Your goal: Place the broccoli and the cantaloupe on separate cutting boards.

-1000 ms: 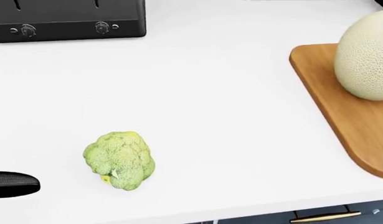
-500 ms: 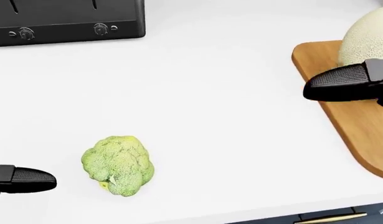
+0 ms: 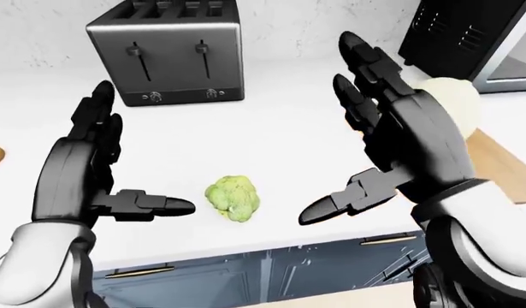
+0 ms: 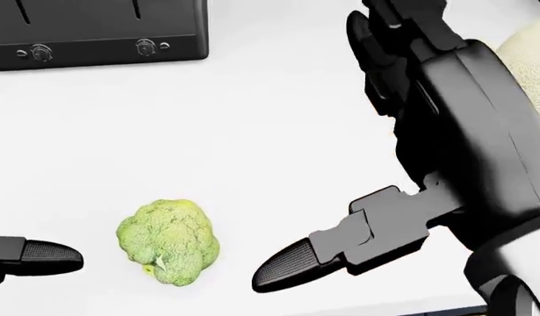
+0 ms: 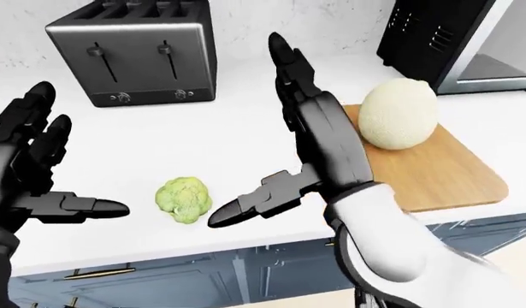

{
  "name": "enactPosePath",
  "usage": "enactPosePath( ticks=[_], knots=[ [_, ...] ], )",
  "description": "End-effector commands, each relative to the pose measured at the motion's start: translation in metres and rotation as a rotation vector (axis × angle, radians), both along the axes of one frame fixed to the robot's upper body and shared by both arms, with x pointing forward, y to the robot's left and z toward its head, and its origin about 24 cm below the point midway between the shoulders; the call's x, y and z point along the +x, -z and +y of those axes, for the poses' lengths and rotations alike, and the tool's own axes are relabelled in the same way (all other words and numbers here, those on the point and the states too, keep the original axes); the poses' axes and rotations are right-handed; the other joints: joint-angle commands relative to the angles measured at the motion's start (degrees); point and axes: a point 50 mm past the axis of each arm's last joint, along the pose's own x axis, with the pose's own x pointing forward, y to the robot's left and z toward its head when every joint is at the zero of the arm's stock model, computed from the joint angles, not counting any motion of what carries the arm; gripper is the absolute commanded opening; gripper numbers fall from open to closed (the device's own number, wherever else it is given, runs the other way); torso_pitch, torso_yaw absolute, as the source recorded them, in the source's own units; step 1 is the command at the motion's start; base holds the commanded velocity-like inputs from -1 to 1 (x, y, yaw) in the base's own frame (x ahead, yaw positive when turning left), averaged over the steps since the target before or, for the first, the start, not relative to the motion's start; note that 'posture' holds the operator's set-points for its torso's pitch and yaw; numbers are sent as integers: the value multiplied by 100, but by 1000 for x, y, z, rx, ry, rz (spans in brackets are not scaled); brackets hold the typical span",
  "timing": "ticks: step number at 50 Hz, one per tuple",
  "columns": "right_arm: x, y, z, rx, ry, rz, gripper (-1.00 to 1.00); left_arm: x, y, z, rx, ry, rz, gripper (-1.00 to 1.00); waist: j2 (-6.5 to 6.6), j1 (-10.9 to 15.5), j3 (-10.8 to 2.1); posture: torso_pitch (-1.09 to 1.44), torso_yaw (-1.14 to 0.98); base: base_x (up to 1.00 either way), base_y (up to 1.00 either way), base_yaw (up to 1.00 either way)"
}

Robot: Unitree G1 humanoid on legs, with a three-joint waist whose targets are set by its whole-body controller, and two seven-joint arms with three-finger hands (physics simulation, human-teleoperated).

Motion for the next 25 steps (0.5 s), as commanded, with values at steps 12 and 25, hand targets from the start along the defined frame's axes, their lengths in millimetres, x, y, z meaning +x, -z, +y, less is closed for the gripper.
enactPosePath(
  ticks=[12,25],
  knots=[
    [23,42,28,-16,-20,23,100,-7,-13,5,36,-20,-67,100,66,-33,-103,0,0,0,0,0],
    [39,63,49,-49,-49,18,100,-10,-12,4,38,-25,-66,100,147,-72,-158,0,0,0,0,0]
  ],
)
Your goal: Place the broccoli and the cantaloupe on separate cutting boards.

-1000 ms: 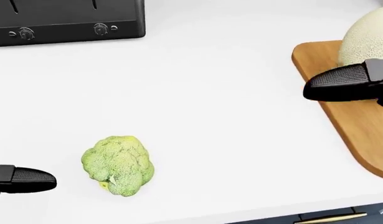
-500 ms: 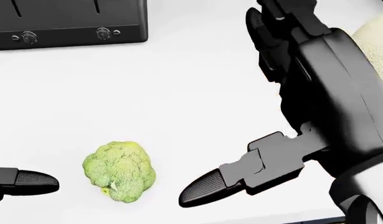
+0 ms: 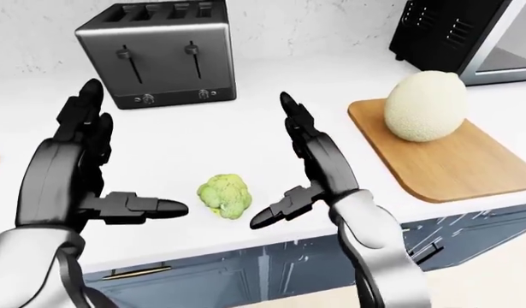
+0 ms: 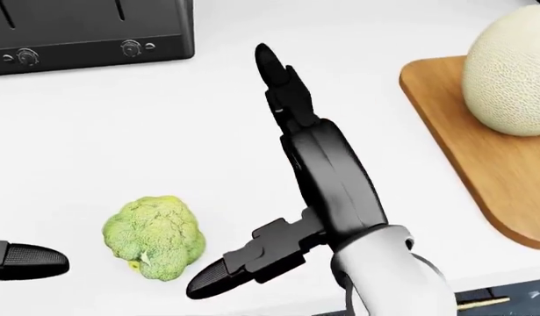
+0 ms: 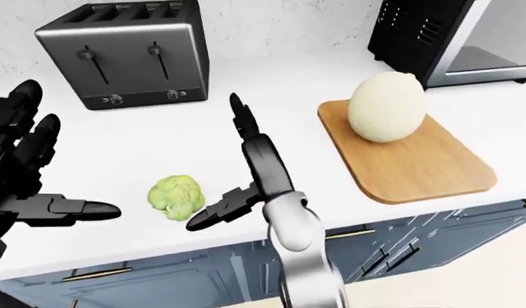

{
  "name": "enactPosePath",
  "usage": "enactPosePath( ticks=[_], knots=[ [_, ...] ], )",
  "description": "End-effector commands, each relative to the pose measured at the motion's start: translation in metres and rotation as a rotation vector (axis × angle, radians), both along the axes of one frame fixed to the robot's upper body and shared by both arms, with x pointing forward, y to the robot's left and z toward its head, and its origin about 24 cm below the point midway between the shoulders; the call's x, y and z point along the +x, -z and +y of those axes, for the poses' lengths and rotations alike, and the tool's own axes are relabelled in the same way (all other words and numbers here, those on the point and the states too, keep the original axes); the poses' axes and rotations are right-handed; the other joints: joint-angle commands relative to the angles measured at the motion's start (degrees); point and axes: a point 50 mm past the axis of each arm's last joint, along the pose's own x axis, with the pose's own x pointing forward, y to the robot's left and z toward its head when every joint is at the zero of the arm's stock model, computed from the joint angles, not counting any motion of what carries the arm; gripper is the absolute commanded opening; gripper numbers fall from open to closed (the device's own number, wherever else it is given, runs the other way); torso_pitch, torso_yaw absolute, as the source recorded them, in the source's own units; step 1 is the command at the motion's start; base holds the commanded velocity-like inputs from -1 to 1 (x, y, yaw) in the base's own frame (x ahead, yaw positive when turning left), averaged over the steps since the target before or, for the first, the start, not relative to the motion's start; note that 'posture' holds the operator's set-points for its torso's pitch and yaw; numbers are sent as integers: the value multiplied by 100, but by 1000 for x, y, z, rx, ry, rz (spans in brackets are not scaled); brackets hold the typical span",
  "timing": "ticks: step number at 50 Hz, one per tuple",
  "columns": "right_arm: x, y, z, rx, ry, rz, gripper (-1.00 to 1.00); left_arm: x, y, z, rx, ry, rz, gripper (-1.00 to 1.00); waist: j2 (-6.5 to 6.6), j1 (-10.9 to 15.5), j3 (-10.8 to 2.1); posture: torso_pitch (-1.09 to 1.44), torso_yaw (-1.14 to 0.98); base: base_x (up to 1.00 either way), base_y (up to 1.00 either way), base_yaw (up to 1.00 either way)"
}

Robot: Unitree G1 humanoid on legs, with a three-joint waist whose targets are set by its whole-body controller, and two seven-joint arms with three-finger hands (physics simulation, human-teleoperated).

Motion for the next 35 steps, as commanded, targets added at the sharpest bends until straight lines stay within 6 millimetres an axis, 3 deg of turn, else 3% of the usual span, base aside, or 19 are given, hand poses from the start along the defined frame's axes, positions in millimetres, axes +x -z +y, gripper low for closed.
enactPosePath(
  ticks=[1,3,6,15,35],
  knots=[
    [-2,-10,5,-4,-24,-95,100,-4,-8,-1,34,-7,-53,100,31,-1,-95,0,0,0,0,0],
    [0,-3,11,-11,-42,-84,100,-2,-17,-7,45,30,-83,100,43,-5,-107,0,0,0,0,0],
    [-1,2,16,-29,-63,-76,100,-5,-6,-3,43,-7,-45,100,42,8,-109,0,0,0,0,0],
    [1,9,26,-43,-98,-68,100,-2,-7,-8,19,34,-79,100,48,-1,-132,0,0,0,0,0],
    [8,12,56,-49,-188,-82,100,0,-7,-10,22,40,-78,100,103,-12,-149,0,0,0,0,0]
  ],
)
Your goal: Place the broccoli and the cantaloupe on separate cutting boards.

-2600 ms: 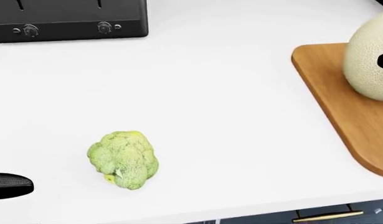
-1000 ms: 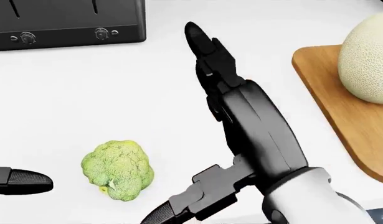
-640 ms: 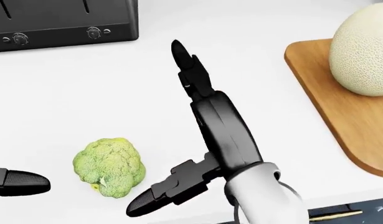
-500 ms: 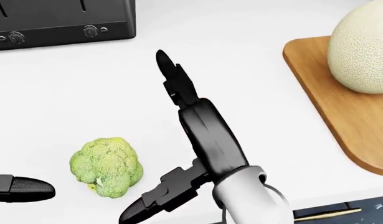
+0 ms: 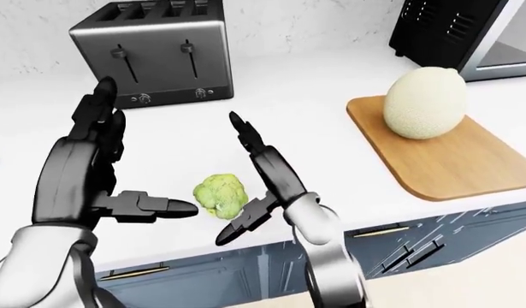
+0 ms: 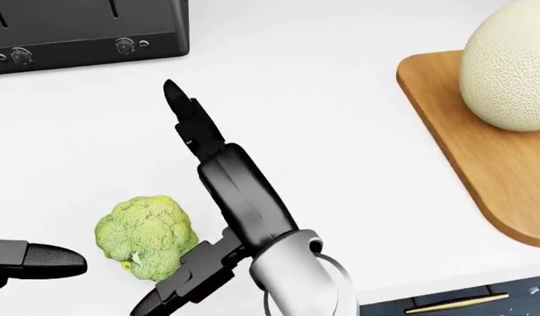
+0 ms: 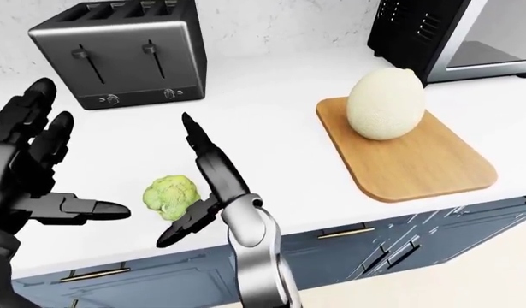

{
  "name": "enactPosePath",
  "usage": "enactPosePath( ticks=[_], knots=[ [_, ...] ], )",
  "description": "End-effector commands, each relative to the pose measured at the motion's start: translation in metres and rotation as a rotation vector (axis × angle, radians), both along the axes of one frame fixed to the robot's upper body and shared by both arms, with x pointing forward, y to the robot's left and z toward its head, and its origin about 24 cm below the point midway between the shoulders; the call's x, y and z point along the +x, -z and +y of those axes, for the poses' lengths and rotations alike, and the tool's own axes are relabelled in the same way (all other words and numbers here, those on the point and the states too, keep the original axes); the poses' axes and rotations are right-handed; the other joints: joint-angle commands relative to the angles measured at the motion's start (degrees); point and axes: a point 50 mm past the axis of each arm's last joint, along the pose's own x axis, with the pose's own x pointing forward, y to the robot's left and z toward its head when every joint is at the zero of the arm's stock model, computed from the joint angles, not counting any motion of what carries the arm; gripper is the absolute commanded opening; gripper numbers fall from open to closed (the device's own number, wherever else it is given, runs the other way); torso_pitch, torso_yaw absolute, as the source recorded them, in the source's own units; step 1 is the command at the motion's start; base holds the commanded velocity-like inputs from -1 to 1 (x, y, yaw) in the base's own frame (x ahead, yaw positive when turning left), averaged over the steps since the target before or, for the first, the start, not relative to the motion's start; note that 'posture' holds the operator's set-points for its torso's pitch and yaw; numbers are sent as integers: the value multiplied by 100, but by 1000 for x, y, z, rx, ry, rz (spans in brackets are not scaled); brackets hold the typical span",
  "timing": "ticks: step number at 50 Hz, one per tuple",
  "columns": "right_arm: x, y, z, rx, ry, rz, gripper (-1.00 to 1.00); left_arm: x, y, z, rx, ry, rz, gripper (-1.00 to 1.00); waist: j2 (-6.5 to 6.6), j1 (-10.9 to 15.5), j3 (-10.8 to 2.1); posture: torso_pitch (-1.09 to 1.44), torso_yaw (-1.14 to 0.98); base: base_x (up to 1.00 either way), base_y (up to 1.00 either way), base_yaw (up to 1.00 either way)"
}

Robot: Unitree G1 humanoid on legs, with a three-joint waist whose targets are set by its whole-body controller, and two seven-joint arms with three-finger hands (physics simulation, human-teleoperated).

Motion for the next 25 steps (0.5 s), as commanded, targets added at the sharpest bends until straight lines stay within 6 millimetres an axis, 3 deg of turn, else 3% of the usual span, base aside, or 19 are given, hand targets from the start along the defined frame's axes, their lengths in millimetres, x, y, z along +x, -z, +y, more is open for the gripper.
enactPosePath(
  ticks=[1,14,25],
  knots=[
    [-4,-14,5,27,-23,-81,100,-4,-8,-1,31,-6,-57,100,38,-1,-111,0,0,0,0,0],
    [0,0,8,-28,-26,-68,100,-4,-7,0,28,-9,-60,100,38,3,-113,0,0,0,0,0],
    [-3,2,12,-44,-46,-67,49,-5,-9,-1,32,-9,-59,100,31,0,-107,0,0,0,0,0]
  ],
)
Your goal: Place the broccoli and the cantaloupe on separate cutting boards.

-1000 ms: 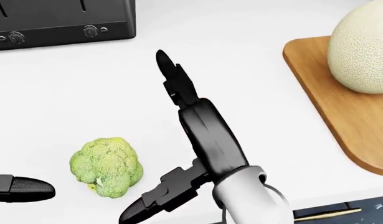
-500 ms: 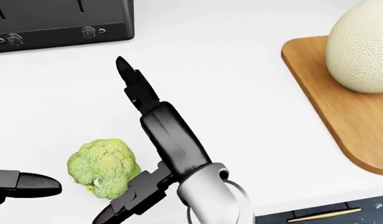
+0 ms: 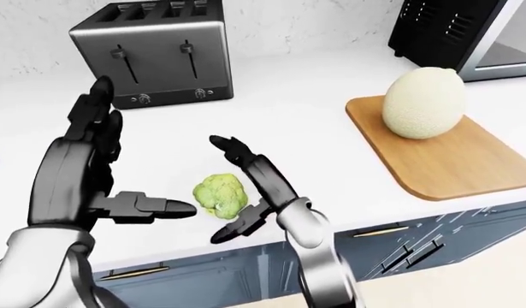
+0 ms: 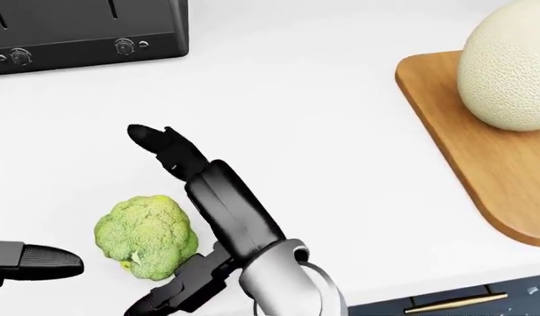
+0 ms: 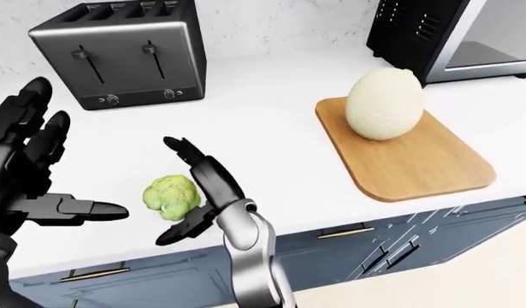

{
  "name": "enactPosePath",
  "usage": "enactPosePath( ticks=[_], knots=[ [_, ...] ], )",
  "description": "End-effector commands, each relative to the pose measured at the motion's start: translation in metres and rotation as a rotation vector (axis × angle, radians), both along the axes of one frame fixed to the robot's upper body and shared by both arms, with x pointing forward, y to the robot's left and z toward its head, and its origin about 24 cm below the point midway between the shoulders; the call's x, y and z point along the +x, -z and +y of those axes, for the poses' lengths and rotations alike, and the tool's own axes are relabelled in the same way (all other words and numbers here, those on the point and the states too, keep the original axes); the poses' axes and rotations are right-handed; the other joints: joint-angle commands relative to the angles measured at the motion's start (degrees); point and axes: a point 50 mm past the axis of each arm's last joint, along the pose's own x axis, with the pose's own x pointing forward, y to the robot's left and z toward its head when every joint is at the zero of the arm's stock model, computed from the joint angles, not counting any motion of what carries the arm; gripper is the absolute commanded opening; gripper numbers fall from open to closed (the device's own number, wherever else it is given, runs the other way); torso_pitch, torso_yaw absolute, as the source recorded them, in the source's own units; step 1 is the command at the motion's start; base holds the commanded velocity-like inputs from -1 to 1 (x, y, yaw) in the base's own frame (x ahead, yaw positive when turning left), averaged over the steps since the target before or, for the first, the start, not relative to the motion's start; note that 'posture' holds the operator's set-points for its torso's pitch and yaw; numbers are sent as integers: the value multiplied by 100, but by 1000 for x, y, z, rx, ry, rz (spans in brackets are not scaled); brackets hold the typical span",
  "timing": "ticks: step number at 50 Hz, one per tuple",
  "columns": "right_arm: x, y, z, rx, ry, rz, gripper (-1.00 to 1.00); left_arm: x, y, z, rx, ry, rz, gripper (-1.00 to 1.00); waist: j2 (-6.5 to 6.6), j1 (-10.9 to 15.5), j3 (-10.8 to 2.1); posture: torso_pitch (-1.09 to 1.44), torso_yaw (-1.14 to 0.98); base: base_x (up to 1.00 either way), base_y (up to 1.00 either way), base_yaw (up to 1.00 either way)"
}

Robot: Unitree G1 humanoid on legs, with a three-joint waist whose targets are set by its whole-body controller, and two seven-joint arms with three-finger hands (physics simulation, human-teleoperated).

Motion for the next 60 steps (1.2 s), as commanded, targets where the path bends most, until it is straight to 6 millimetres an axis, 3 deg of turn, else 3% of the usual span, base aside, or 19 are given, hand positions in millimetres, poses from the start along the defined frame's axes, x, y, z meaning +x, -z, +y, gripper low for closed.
enactPosePath(
  ticks=[1,18,19,25,27,29,34,42,60],
  knots=[
    [-4,-14,4,23,-17,-71,47,-3,-9,-2,28,-1,-52,100,34,0,-98,0,0,0,0,0],
    [-6,-8,7,-4,-39,-74,2,-5,-9,1,31,-10,-54,100,29,1,-112,0,0,0,0,0],
    [-6,-9,7,-6,-40,-79,-18,-5,-9,0,30,-11,-54,100,29,2,-113,0,0,0,0,0],
    [-7,-14,7,-10,-39,-94,-49,-5,-8,0,31,-12,-53,100,29,0,-124,0,0,0,0,0],
    [-8,-17,6,-9,-39,-103,-84,-5,-8,0,30,-12,-53,100,29,0,-125,0,0,0,0,0],
    [-8,-21,6,-7,-35,-110,-100,-5,-8,0,30,-13,-55,100,30,0,-125,0,0,0,0,0],
    [-9,-31,3,1,-28,-132,-100,-5,-9,0,28,-12,-56,100,28,-2,-116,0,0,0,0,0],
    [6,-66,-24,134,133,-184,-100,-3,-9,-2,29,-5,-54,100,31,9,-101,0,0,0,0,0],
    [5,-97,-53,283,191,-232,-100,-3,-8,-3,29,2,-50,100,-4,18,-61,0,0,0,0,0]
  ],
)
